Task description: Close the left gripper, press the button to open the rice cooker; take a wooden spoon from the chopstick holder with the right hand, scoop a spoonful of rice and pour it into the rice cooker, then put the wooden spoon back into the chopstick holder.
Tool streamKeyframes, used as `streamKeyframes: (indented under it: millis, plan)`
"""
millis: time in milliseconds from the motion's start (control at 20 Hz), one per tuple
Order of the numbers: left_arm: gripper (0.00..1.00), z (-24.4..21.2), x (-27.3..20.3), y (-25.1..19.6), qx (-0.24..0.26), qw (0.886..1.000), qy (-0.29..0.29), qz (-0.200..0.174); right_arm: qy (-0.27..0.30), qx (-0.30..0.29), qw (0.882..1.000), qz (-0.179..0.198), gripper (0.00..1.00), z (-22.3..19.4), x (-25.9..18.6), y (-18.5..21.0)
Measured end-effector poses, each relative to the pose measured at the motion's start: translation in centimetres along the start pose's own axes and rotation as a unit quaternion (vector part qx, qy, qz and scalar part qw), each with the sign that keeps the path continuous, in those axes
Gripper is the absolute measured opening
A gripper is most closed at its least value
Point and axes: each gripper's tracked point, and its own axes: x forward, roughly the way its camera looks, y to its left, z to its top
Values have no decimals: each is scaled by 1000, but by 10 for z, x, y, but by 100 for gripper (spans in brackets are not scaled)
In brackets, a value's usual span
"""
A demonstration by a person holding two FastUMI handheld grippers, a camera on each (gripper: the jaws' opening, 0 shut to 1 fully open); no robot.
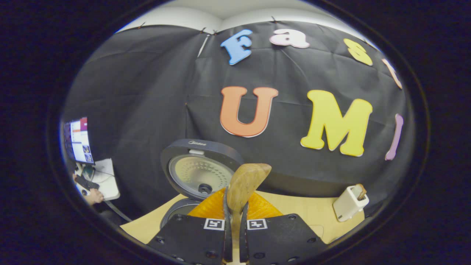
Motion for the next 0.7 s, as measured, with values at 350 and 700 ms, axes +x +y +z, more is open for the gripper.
streamKeyframes:
  millis: [350,700]
  plan:
    - [98,7,-3,-19,13,1000,-9,0,13,73,992,-99,8,-25,-32,-167]
    - [98,13,-6,-49,54,998,-18,-4,26,125,970,-206,8,-93,-75,-316]
